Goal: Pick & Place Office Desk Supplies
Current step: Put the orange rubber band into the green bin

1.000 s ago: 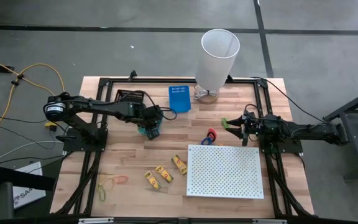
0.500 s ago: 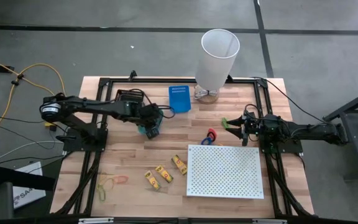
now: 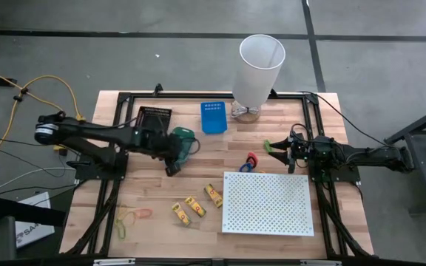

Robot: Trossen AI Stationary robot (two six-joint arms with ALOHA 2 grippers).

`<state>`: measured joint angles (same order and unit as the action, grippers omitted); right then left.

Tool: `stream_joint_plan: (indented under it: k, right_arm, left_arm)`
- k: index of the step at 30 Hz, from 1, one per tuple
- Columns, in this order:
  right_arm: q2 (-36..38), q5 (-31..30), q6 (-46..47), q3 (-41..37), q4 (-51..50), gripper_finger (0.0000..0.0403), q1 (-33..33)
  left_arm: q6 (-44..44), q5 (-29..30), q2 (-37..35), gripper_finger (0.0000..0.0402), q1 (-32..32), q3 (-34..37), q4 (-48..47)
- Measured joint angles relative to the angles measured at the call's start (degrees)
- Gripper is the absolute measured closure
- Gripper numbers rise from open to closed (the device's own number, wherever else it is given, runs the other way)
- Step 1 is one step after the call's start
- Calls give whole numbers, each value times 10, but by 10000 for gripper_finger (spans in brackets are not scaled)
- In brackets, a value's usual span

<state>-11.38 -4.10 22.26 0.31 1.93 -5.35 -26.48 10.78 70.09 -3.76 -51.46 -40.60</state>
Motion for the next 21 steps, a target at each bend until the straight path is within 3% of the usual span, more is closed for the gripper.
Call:
stream_joint_plan:
  k: [6,13,21]
  right_arm:
    - [0,0,0,0,0,215,0]
    - [0,0,0,0,0,215,0]
    - [0,0,0,0,0,215,0]
  left_arm:
    - [-128,63,-3,334,-110,0,-26]
    - [-347,137,-2,334,-248,0,-106]
    - [-553,149,4,334,-378,0,-162]
